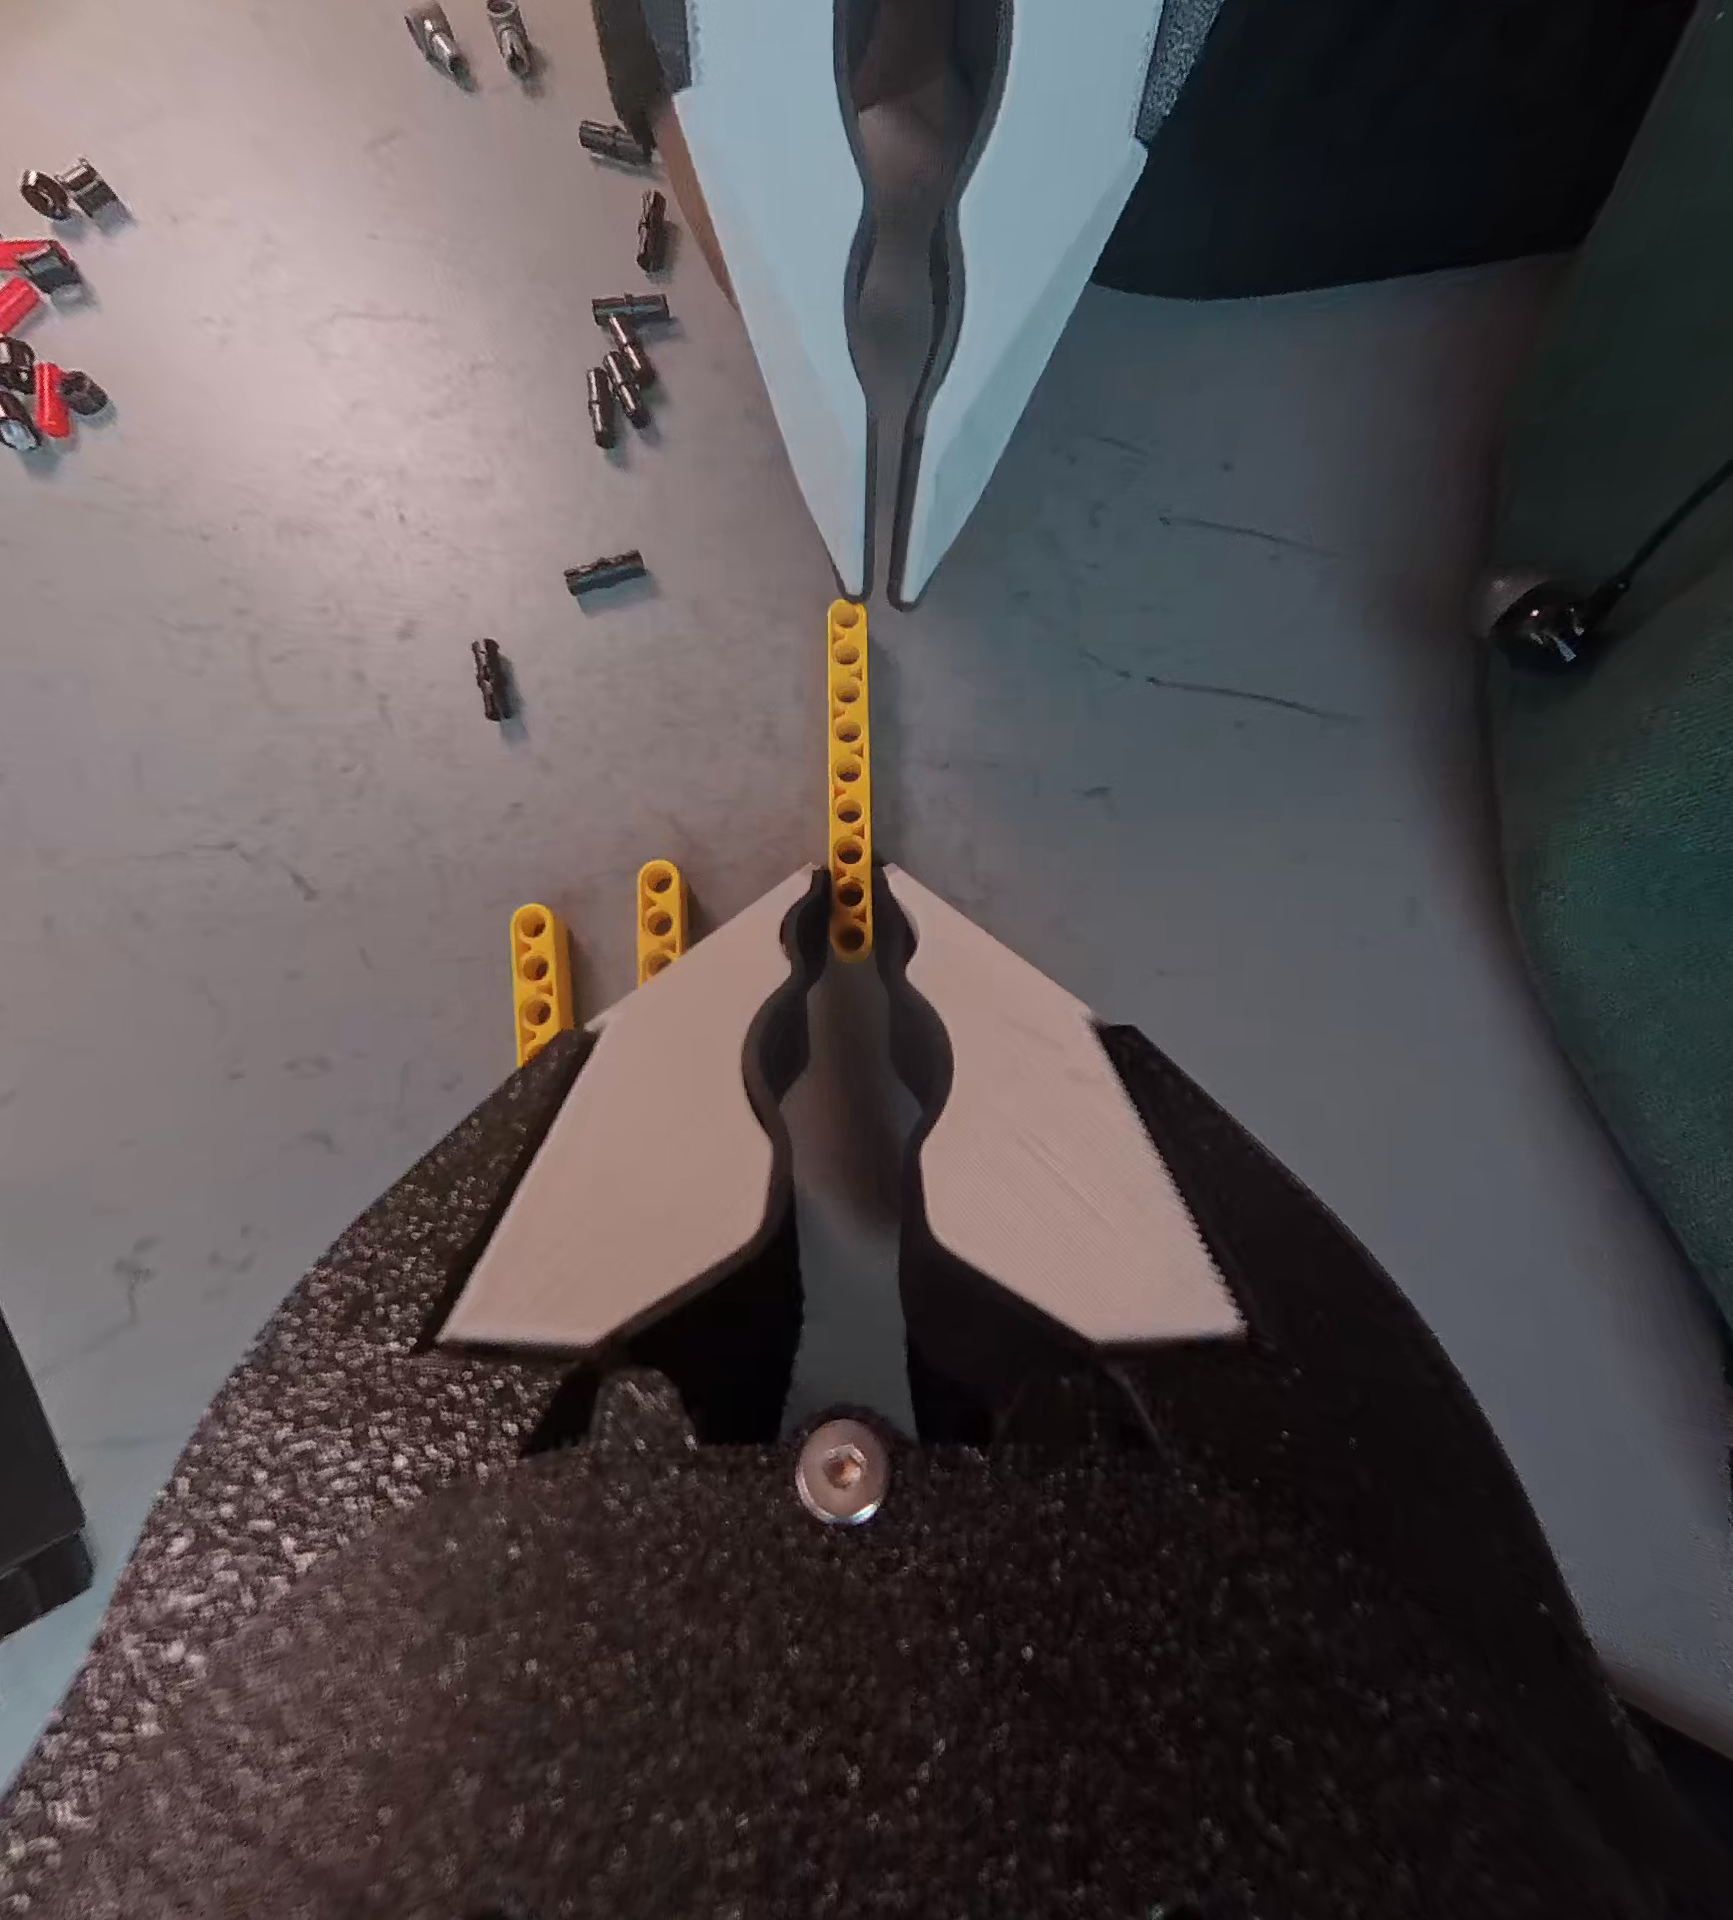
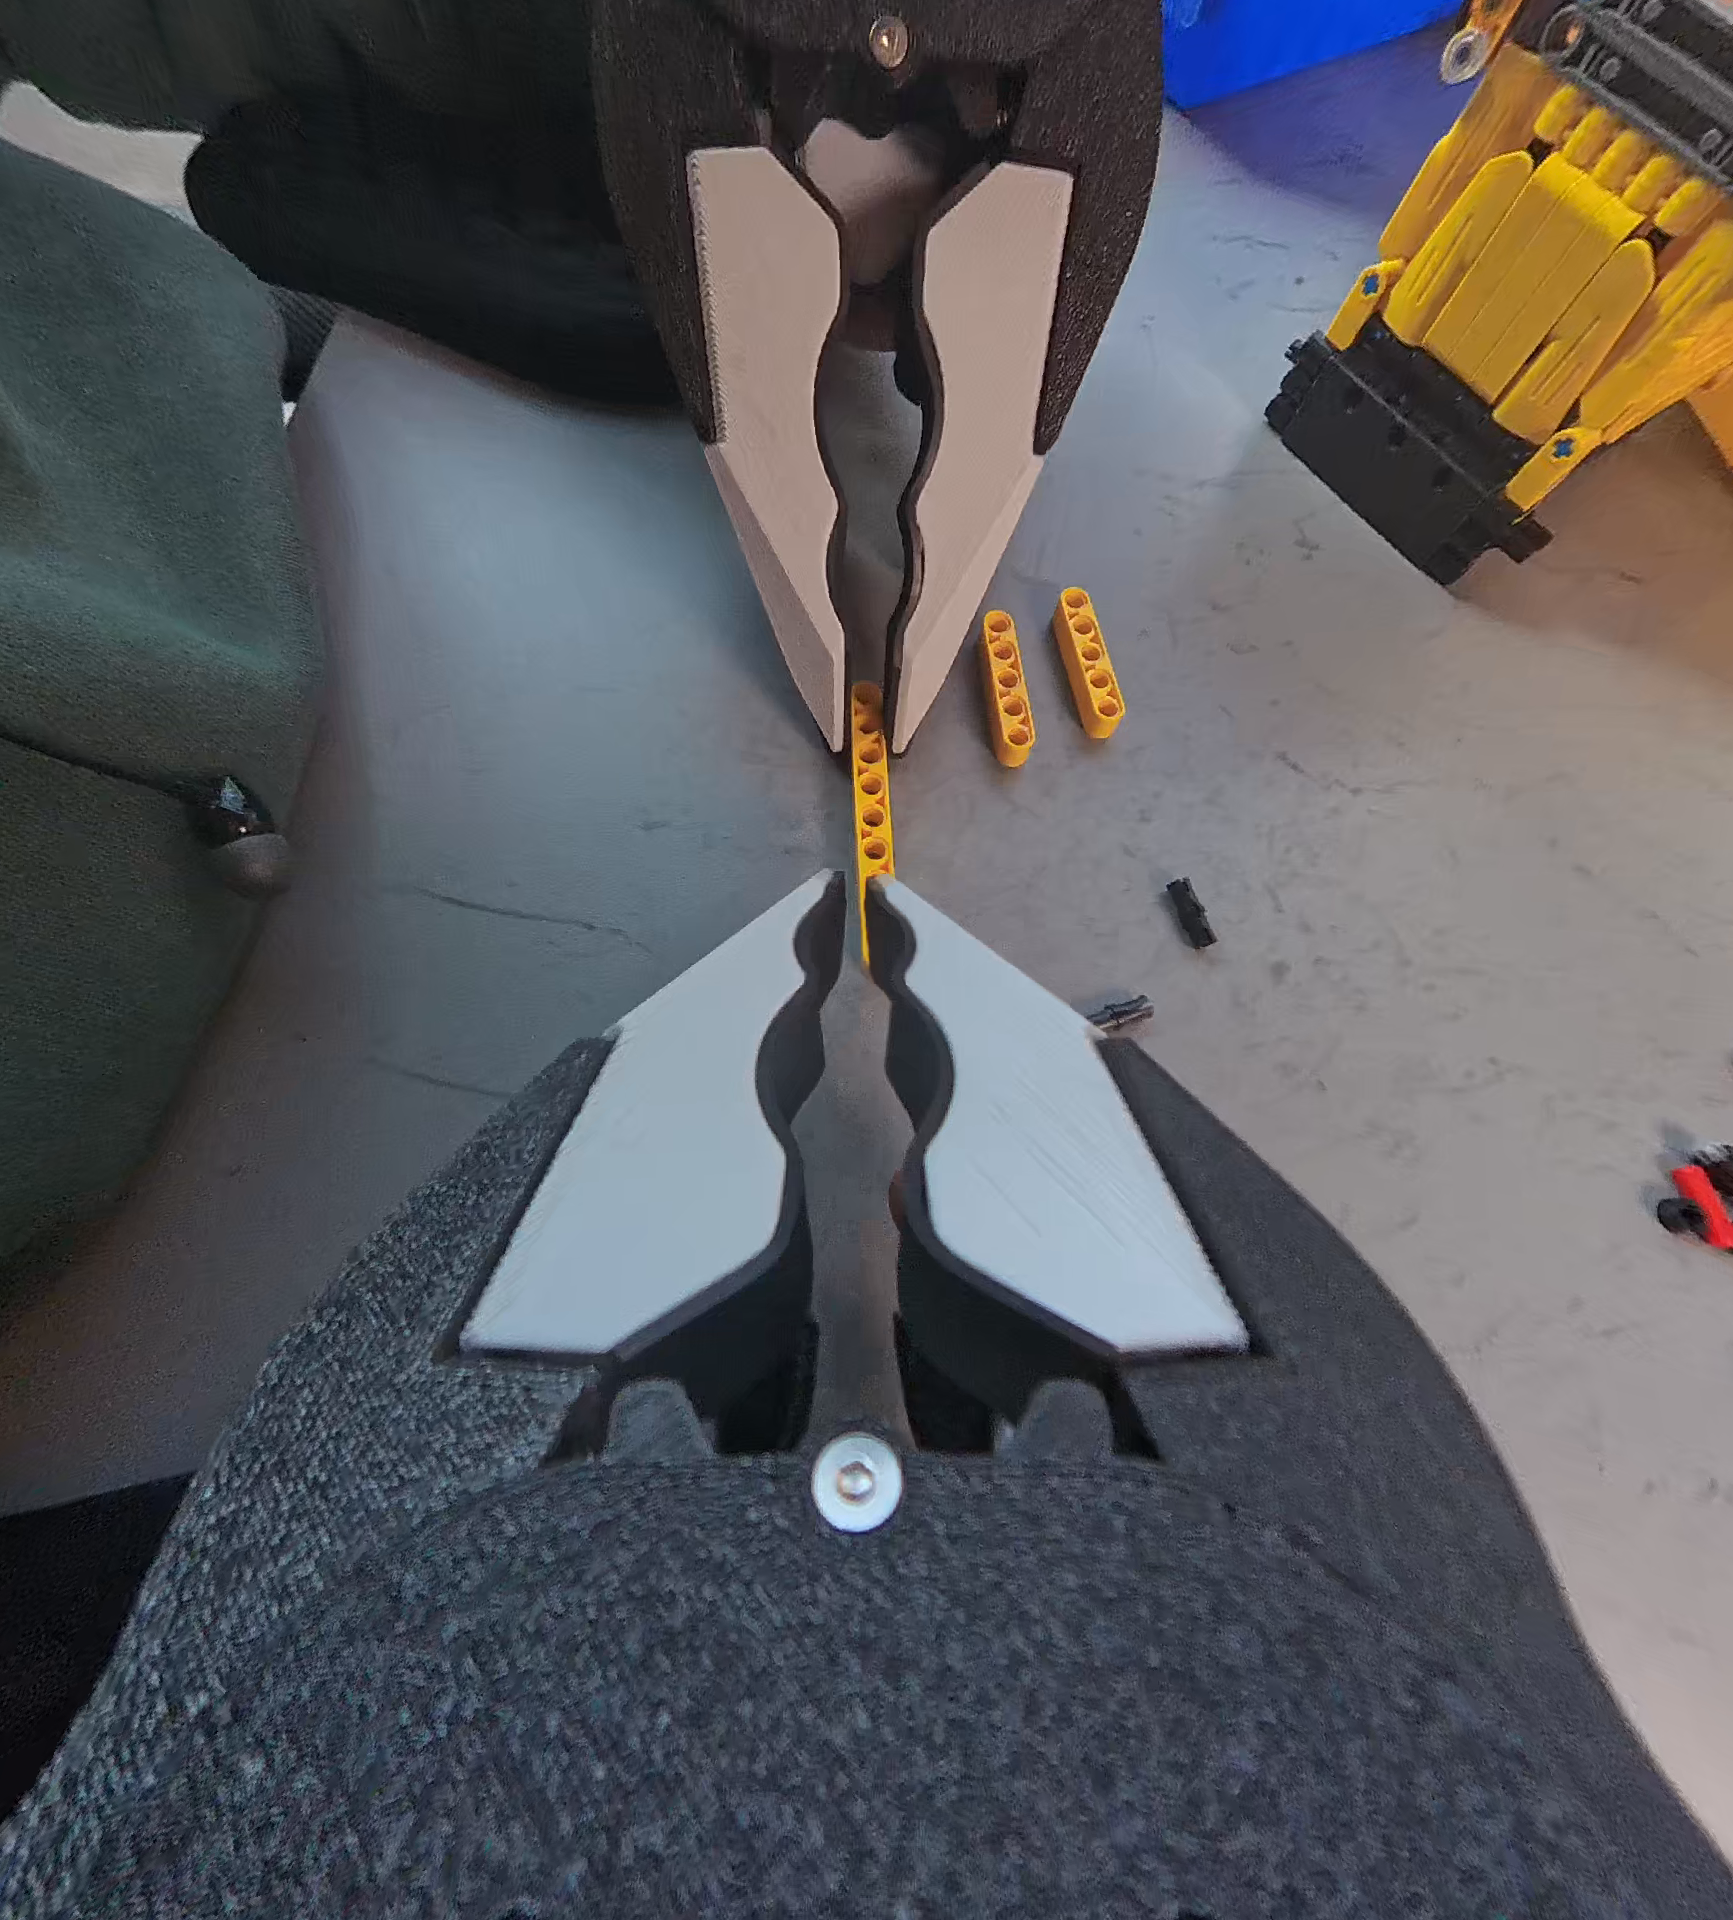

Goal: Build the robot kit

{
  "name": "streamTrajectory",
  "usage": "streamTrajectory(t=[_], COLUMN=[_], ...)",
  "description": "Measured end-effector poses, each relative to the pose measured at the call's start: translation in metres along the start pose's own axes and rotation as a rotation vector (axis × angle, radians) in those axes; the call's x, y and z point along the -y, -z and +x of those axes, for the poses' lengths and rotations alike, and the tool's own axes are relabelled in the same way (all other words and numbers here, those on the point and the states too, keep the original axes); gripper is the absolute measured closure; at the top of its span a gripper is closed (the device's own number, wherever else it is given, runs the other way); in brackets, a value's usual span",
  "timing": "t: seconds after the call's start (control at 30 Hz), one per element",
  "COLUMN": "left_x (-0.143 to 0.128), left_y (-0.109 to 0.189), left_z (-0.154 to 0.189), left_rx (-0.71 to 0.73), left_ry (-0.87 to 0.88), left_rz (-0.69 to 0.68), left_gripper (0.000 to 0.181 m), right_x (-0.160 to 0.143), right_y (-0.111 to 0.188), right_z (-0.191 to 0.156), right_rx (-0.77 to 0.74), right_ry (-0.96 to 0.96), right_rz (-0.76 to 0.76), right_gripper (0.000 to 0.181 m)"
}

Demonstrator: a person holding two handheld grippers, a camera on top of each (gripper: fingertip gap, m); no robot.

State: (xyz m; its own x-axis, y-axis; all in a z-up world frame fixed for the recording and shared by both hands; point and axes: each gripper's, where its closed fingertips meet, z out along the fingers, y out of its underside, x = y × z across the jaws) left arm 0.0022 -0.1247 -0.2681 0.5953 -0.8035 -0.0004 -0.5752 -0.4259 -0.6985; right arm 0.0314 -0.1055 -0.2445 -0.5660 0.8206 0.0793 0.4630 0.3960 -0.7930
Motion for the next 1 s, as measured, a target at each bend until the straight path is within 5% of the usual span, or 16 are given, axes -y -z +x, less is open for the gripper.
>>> streamTrajectory(t=[1.0], left_x=[0.0], left_y=[0.0], left_z=[0.0], left_rx=[0.015], left_ry=[-0.019], left_rz=[0.001], left_gripper=[0.175], right_x=[-0.004], right_y=[-0.013], right_z=[0.003], right_rx=[-0.006], right_ry=[0.0], right_rz=[-0.107], right_gripper=[0.181])
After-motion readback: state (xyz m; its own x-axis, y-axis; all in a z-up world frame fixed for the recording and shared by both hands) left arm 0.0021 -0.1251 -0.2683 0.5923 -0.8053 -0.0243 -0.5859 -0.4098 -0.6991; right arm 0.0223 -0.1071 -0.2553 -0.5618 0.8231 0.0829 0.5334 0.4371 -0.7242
